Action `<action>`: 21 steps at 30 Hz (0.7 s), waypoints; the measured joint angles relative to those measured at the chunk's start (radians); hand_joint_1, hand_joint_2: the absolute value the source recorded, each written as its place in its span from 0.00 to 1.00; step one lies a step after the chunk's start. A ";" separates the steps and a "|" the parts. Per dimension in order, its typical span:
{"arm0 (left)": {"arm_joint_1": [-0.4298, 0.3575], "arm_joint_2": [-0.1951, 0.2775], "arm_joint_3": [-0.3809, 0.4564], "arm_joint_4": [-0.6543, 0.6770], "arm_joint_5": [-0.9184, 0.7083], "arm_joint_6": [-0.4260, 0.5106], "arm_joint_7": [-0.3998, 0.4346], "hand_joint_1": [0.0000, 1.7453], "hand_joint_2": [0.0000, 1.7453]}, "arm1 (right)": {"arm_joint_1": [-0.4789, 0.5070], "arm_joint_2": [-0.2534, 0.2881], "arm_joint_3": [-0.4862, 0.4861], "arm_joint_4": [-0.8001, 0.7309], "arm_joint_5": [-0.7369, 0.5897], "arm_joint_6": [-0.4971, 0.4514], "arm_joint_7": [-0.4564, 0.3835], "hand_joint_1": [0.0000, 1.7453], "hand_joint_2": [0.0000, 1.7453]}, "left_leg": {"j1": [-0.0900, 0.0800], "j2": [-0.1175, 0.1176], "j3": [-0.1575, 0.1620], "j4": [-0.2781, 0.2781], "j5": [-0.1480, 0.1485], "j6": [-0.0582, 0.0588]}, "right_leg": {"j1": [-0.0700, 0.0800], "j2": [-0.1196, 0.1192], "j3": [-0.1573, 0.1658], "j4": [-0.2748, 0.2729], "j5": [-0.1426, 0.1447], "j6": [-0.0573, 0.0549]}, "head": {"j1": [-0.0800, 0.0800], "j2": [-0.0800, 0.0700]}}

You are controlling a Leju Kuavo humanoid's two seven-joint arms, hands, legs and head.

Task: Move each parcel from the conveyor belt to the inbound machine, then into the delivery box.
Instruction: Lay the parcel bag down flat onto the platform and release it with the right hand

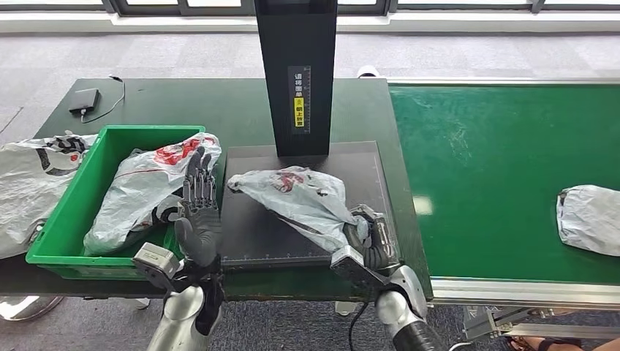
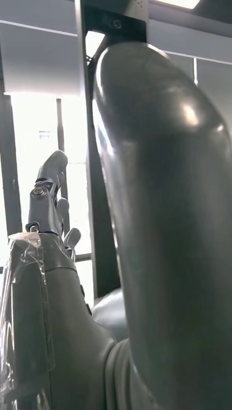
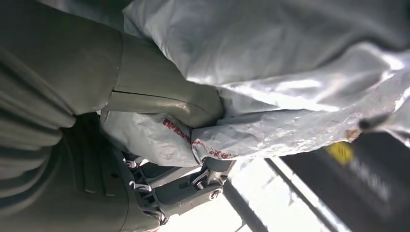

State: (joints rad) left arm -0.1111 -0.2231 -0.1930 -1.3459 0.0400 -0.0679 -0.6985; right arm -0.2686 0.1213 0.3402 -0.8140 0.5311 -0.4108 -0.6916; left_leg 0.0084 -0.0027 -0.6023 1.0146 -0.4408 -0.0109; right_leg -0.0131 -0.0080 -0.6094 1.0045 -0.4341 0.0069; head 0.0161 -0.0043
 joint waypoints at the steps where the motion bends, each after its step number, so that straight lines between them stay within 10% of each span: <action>1: 0.000 -0.002 -0.001 0.002 -0.002 -0.002 0.000 0.00 0.00 | -0.012 0.006 0.008 0.033 -0.002 0.014 0.004 1.00 1.00 | 0.000 0.000 0.000 0.000 0.000 0.000 | 0.000 0.000 0.000 0.000 0.000 0.000 | 0.000 0.000; 8: -0.001 -0.011 -0.001 0.012 -0.011 -0.004 0.000 0.00 0.00 | -0.076 0.026 0.029 0.207 0.003 0.055 0.077 0.95 1.00 | 0.000 0.000 -0.001 0.000 0.000 0.000 | 0.000 0.000 0.000 0.000 0.000 0.000 | 0.000 0.000; 12: -0.002 -0.012 -0.001 0.015 -0.012 -0.004 0.000 0.00 0.00 | -0.095 0.031 0.029 0.260 0.007 0.055 0.110 0.00 1.00 | 0.000 0.000 0.000 0.000 0.000 0.000 | 0.000 0.000 0.000 0.000 0.000 0.000 | 0.000 0.000; 21: -0.002 -0.014 -0.002 0.026 -0.014 0.009 0.000 0.00 0.00 | -0.071 0.033 0.029 0.249 -0.085 0.102 0.017 0.00 1.00 | 0.000 0.000 0.000 0.000 0.000 0.000 | 0.000 0.001 -0.001 0.000 0.000 0.000 | 0.000 0.000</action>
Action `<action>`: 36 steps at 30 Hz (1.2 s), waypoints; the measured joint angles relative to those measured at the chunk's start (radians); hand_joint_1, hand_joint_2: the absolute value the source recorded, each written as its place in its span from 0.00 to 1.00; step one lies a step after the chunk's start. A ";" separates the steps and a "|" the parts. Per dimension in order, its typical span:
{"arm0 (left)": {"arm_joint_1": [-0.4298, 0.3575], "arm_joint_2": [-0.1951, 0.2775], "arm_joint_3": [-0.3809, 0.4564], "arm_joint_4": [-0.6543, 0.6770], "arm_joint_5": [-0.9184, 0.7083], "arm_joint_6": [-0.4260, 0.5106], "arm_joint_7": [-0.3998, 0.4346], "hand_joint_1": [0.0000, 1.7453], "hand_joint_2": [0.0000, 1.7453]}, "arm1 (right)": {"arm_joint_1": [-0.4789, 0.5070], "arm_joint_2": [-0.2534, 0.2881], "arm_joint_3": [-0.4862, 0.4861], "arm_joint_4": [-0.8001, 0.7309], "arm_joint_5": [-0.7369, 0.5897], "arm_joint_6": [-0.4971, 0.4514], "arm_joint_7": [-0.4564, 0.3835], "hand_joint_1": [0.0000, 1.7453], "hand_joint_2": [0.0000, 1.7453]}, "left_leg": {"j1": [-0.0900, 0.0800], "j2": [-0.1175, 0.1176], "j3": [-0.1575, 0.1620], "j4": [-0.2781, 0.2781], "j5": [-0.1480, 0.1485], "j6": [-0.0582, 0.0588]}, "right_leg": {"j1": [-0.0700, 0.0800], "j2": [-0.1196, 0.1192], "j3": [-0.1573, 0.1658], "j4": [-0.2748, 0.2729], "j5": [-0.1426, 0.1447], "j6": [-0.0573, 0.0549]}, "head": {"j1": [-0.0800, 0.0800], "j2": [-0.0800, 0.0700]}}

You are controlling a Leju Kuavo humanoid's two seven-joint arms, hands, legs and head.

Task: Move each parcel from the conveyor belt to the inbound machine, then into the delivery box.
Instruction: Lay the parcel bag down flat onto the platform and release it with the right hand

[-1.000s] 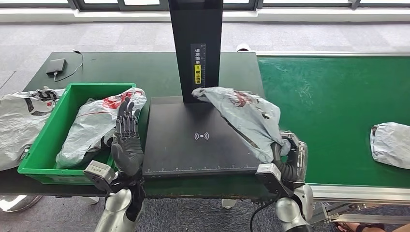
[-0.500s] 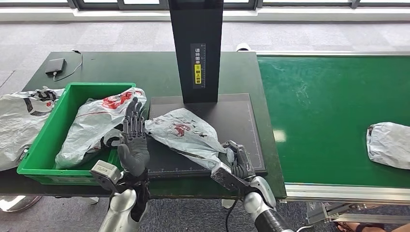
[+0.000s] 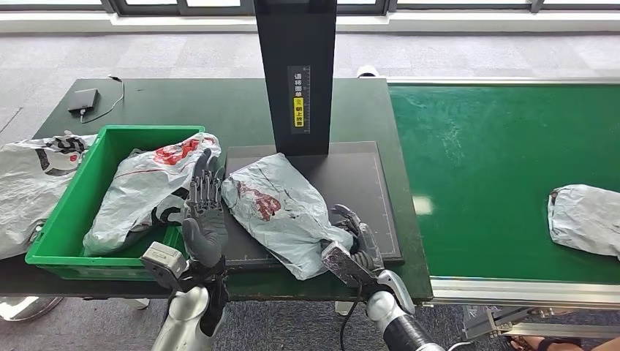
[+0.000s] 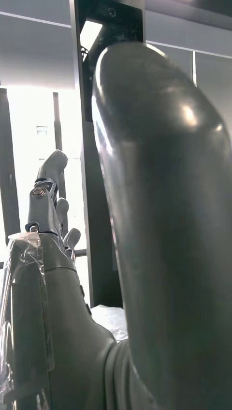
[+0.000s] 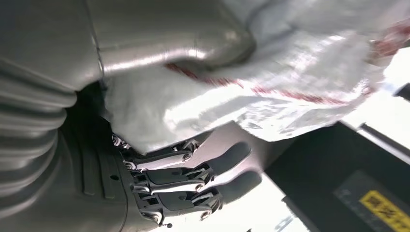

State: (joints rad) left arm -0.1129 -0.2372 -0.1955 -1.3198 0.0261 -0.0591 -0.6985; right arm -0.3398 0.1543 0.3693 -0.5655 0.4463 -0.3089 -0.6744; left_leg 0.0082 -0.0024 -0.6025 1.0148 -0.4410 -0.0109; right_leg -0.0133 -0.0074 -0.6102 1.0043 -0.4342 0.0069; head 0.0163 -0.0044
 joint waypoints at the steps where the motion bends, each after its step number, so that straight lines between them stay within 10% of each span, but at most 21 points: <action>1: 0.000 0.000 -0.001 0.002 0.001 0.005 0.000 0.00 0.00 | 0.020 0.000 0.000 -0.032 -0.011 0.024 -0.011 0.00 1.00 | 0.000 0.000 0.000 0.000 0.000 0.000 | 0.000 0.000 0.000 0.000 0.000 0.000 | 0.000 0.000; 14: -0.010 0.010 -0.014 0.042 -0.010 0.024 0.000 0.00 0.00 | 0.212 -0.043 0.000 -0.454 -0.071 0.131 -0.027 0.00 1.00 | 0.000 0.000 0.000 0.000 -0.001 -0.001 | 0.000 0.000 0.000 0.000 -0.001 0.000 | 0.000 0.000; 22: -0.055 0.015 -0.059 0.118 -0.149 0.301 0.001 0.00 0.00 | 0.368 -0.123 0.013 -0.789 -0.091 0.089 -0.028 0.00 1.00 | 0.000 -0.001 -0.001 0.000 -0.002 0.000 | -0.001 -0.001 -0.001 0.000 -0.001 0.001 | 0.000 0.000; 26: -0.103 0.017 -0.076 0.198 -0.308 0.435 0.057 0.00 1.00 | 0.458 -0.172 0.048 -0.946 -0.048 0.019 -0.028 0.00 1.00 | -0.001 -0.001 -0.001 0.000 -0.003 0.000 | -0.001 -0.001 0.000 0.000 -0.001 0.001 | 0.000 0.000; 36: -0.161 0.029 -0.118 0.421 -0.791 0.675 0.328 0.00 1.00 | 0.565 -0.303 0.165 -1.212 -0.045 -0.088 -0.028 0.00 1.00 | -0.001 0.001 0.000 0.000 -0.003 0.000 | -0.001 0.001 0.000 0.000 -0.002 0.001 | 0.000 0.000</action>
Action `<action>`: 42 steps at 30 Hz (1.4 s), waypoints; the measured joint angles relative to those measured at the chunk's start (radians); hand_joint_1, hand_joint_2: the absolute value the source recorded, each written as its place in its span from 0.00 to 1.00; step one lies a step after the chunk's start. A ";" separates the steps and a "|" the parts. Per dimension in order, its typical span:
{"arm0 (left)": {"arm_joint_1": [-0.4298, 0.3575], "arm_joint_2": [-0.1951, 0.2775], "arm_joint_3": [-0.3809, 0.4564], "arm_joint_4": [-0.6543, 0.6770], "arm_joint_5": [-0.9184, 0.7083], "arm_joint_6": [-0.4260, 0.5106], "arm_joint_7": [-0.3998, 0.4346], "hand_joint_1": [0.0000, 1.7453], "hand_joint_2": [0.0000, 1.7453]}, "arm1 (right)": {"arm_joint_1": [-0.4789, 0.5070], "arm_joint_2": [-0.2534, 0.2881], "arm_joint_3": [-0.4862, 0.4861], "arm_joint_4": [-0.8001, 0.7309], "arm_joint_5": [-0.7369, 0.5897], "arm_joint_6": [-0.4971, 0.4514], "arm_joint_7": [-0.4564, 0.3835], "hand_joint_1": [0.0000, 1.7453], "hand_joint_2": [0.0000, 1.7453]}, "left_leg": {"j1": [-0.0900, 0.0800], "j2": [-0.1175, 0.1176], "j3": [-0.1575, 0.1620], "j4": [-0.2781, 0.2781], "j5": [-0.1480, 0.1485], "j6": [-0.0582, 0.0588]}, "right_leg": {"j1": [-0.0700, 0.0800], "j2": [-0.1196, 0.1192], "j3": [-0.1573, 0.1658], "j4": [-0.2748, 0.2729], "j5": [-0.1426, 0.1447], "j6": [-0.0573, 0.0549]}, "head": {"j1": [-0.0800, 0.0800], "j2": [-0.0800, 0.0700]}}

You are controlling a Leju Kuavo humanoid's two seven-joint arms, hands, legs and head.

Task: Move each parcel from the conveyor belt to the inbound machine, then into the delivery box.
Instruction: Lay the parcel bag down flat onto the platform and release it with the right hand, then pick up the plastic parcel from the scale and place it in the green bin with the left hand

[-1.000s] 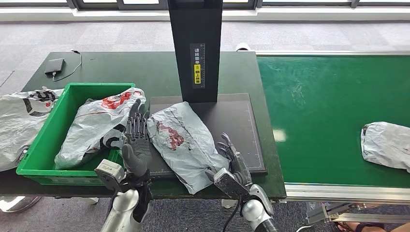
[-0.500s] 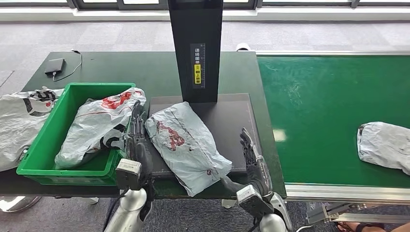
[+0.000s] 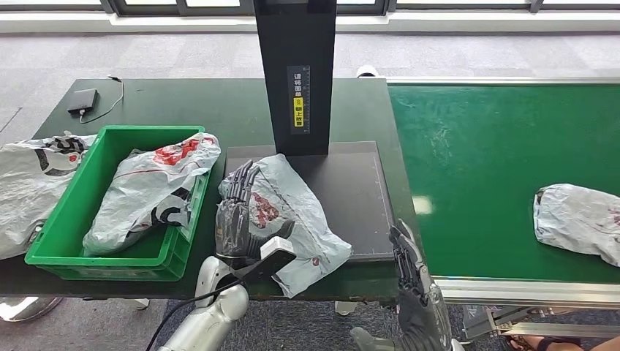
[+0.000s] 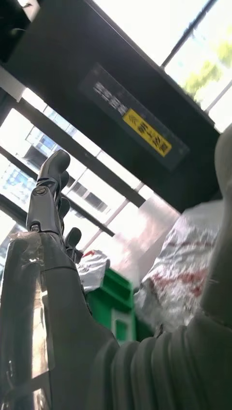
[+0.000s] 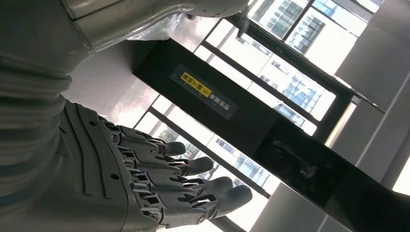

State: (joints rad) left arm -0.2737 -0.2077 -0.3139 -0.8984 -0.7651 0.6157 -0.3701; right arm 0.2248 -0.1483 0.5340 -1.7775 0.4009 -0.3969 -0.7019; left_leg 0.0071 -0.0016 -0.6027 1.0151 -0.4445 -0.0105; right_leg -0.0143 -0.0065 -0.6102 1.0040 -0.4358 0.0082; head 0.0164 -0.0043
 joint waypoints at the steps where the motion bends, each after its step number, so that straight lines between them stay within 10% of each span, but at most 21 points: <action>1: -0.001 0.001 -0.005 0.017 -0.065 0.013 0.050 0.00 1.00 | -0.002 -0.010 0.009 -0.012 -0.008 -0.006 0.000 0.00 1.00 | 0.000 0.000 0.000 0.000 0.000 0.000 | 0.000 0.000 0.000 0.000 0.000 0.000 | 0.000 0.000; 6: -0.005 0.001 -0.027 0.100 -0.240 -0.012 0.184 0.00 1.00 | -0.011 -0.045 0.035 -0.041 -0.027 -0.028 0.000 0.00 1.00 | 0.000 0.000 0.000 0.000 0.000 0.000 | 0.000 0.000 0.000 0.000 0.000 0.000 | 0.000 0.000; 24: -0.030 -0.011 -0.071 0.214 -0.356 -0.227 0.188 0.01 1.00 | 0.004 -0.114 0.069 -0.073 -0.036 -0.117 0.009 0.00 1.00 | 0.000 0.000 0.002 0.000 -0.001 0.001 | 0.000 -0.001 0.003 0.000 0.000 0.000 | 0.000 0.000; 28: -0.024 -0.012 -0.079 0.211 -0.344 -0.262 0.137 0.94 1.00 | 0.018 -0.121 0.068 -0.083 -0.036 -0.116 0.013 0.00 1.00 | 0.000 0.000 0.003 0.000 -0.001 0.002 | 0.000 -0.001 0.004 0.000 -0.001 0.001 | 0.000 0.000; 29: -0.020 -0.012 -0.079 0.209 -0.338 -0.271 0.123 1.00 1.00 | 0.020 -0.122 0.068 -0.084 -0.036 -0.114 0.014 0.00 1.00 | 0.000 0.000 0.003 0.000 -0.001 0.002 | 0.000 -0.001 0.004 0.000 -0.001 0.001 | 0.000 0.000; 42: 0.003 -0.010 -0.102 0.183 -0.297 -0.312 0.057 1.00 1.00 | 0.021 -0.123 0.062 -0.088 -0.041 -0.061 0.016 0.00 1.00 | 0.000 0.000 0.003 0.000 -0.001 0.002 | 0.000 -0.001 0.004 0.000 -0.001 0.001 | 0.000 0.000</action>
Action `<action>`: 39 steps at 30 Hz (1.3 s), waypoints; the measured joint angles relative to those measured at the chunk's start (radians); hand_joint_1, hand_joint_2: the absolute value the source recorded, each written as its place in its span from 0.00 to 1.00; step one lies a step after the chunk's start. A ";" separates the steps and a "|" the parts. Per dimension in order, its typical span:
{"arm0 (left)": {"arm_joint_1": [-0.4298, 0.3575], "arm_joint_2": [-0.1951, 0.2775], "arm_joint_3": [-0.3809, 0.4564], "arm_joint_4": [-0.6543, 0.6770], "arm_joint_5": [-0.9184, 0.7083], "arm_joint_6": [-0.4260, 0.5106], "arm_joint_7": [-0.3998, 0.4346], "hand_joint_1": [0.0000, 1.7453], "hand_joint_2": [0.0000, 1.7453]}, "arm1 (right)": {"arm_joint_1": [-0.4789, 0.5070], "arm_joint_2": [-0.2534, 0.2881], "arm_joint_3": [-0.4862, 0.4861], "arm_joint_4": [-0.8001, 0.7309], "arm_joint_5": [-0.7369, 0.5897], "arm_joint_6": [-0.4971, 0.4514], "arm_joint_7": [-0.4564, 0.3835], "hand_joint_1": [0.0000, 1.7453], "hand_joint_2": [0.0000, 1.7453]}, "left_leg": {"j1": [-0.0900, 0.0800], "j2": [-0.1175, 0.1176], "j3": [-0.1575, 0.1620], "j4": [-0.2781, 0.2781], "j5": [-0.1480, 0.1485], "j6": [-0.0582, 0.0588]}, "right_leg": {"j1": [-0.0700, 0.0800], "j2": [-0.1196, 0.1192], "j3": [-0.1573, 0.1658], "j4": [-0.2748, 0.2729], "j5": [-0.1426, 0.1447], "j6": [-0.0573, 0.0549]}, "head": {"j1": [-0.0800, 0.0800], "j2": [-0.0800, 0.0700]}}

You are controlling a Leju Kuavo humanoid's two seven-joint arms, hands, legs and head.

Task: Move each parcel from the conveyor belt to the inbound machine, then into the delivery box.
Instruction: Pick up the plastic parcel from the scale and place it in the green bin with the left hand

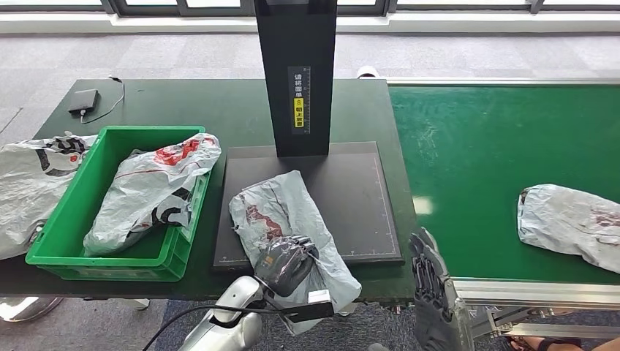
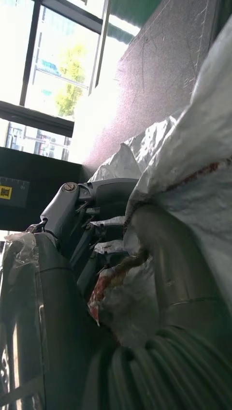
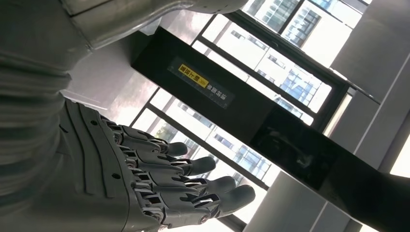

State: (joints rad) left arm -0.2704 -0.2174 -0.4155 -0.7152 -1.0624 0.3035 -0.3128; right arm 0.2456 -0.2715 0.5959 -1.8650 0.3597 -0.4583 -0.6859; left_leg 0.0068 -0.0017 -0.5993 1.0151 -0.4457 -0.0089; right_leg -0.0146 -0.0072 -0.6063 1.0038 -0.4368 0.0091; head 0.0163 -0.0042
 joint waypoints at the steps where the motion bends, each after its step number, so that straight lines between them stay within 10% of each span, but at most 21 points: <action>1: 0.001 0.000 -0.002 -0.002 0.000 -0.003 0.000 1.00 1.00 | 0.000 0.000 -0.001 -0.001 0.002 0.005 0.000 0.00 1.00 | 0.000 0.000 0.000 0.000 0.000 0.000 | 0.000 0.000 0.000 0.000 0.000 0.000 | 0.000 0.000; 39: 0.120 -0.003 0.018 -0.352 0.120 0.300 -0.177 1.00 1.00 | -0.005 0.026 -0.032 -0.011 0.021 0.060 -0.002 0.00 1.00 | 0.000 0.000 0.000 0.000 -0.001 0.000 | 0.000 0.000 0.000 0.000 -0.001 0.000 | 0.000 0.000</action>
State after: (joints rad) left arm -0.1505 -0.2205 -0.3979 -1.0668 -0.9422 0.6031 -0.4903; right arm 0.2408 -0.2459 0.5638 -1.8762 0.3810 -0.3982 -0.6883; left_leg 0.0068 -0.0017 -0.5995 1.0150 -0.4465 -0.0088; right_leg -0.0146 -0.0072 -0.6063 1.0039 -0.4376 0.0090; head 0.0163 -0.0044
